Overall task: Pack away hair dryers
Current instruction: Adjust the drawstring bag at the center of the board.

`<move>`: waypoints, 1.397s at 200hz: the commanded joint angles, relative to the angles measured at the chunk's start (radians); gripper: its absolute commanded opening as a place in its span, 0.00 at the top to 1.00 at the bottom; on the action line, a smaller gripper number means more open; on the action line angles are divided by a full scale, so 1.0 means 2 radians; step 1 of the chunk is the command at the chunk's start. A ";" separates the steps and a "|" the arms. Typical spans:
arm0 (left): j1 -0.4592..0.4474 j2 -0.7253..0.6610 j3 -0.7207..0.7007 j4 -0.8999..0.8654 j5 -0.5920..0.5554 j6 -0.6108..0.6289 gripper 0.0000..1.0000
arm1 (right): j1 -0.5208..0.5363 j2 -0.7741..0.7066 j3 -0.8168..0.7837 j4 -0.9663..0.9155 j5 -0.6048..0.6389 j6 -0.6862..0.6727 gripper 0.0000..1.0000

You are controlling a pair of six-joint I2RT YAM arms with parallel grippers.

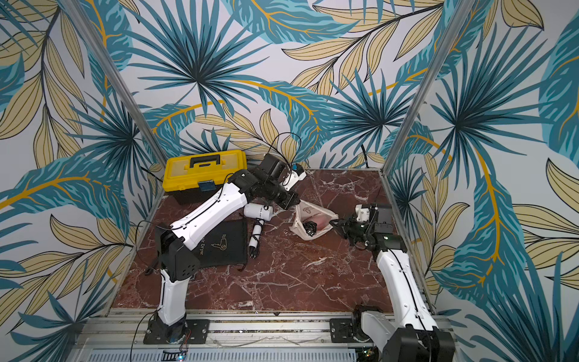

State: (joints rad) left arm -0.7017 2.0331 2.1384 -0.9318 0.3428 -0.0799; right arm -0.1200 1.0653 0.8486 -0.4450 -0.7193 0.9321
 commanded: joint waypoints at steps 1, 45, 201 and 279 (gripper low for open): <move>0.022 -0.029 0.031 -0.030 -0.009 -0.005 0.93 | -0.004 0.007 0.030 -0.006 -0.012 -0.001 1.00; 0.024 -0.026 -0.008 -0.034 0.024 0.009 0.93 | -0.004 0.016 0.023 -0.063 0.021 -0.077 1.00; 0.087 -0.015 0.014 -0.056 0.156 -0.012 0.93 | -0.004 0.018 0.061 -0.020 -0.018 -0.049 1.00; 0.074 -0.027 0.037 -0.056 0.120 -0.019 0.95 | -0.004 0.027 0.066 -0.034 -0.006 -0.076 1.00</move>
State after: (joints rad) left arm -0.5629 2.0266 2.1487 -1.0271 0.6670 -0.1234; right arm -0.1116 1.1244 1.0042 -0.4988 -0.7898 0.8131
